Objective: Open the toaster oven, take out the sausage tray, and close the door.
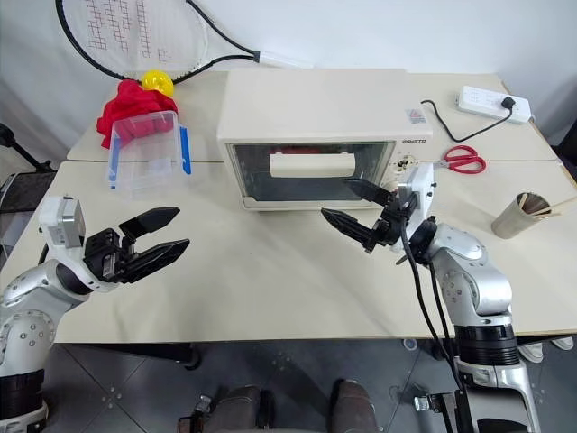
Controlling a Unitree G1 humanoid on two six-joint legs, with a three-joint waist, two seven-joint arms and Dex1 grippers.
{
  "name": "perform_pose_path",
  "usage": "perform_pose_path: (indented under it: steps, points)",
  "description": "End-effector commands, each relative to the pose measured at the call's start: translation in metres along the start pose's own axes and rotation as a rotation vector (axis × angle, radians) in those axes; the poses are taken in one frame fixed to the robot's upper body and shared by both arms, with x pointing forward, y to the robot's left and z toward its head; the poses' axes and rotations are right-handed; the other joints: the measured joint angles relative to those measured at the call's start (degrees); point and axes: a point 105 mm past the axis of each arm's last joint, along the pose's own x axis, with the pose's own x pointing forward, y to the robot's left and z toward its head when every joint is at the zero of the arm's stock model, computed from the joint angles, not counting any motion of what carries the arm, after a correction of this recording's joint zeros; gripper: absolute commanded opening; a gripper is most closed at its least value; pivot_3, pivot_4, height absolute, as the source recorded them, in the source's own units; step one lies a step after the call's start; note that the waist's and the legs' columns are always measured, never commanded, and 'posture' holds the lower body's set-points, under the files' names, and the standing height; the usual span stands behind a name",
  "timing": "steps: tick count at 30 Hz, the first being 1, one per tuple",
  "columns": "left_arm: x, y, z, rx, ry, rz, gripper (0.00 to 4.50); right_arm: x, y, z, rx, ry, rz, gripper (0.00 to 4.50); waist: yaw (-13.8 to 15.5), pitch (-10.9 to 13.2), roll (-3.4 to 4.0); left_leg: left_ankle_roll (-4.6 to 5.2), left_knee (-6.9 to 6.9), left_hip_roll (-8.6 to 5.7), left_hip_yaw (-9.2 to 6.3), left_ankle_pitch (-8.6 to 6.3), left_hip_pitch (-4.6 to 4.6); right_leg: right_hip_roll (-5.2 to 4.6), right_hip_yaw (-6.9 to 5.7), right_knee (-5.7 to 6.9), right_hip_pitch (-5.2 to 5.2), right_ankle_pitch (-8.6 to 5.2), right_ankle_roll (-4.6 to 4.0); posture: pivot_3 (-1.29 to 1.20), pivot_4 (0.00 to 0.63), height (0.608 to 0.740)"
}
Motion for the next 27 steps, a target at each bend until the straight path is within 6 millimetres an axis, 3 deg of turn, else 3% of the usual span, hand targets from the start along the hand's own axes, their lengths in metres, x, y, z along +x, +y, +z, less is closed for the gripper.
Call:
perform_pose_path:
  steps: [1,5,8,14,27]
  points:
    - [0.0,-0.005,0.003,0.037,0.01,-0.004,4.48,0.003,0.009,0.011,-0.084,-0.025,0.069,4.5,-0.01,0.0,0.0,0.0,0.0,0.01,0.01,0.0,0.01,0.01,0.01,0.01,0.0,0.0,0.0,0.0,0.15,0.74]
    - [-0.001,-0.007,0.001,0.032,0.01,0.001,4.48,-0.004,0.006,0.005,-0.059,0.007,0.048,4.5,0.0,0.0,0.0,-0.01,0.0,0.01,0.0,0.0,0.01,0.01,0.1,0.02,-0.05,0.0,0.0,0.0,0.15,0.74]
    - [-0.002,-0.01,0.0,0.023,0.008,-0.002,4.48,-0.018,-0.001,-0.01,-0.027,0.088,0.005,4.5,0.28,0.0,0.0,-0.02,0.0,0.01,-0.01,-0.01,0.0,0.01,0.11,0.02,-0.05,0.0,0.0,0.0,0.15,0.74]
    - [-0.001,-0.013,0.001,0.013,-0.004,-0.041,4.48,-0.014,-0.022,-0.004,-0.065,0.061,-0.06,4.5,-0.18,0.0,0.0,-0.04,0.01,0.03,0.05,0.0,0.04,0.04,0.35,0.17,-0.22,0.0,0.0,0.0,0.15,0.74]
    - [-0.004,-0.009,-0.005,-0.013,0.006,-0.037,4.48,0.0,-0.004,0.008,-0.129,-0.005,0.073,4.5,-0.04,0.0,0.0,-0.05,0.02,0.07,0.21,-0.01,-0.06,0.1,0.56,0.29,-0.46,0.0,-0.01,0.0,0.15,0.74]
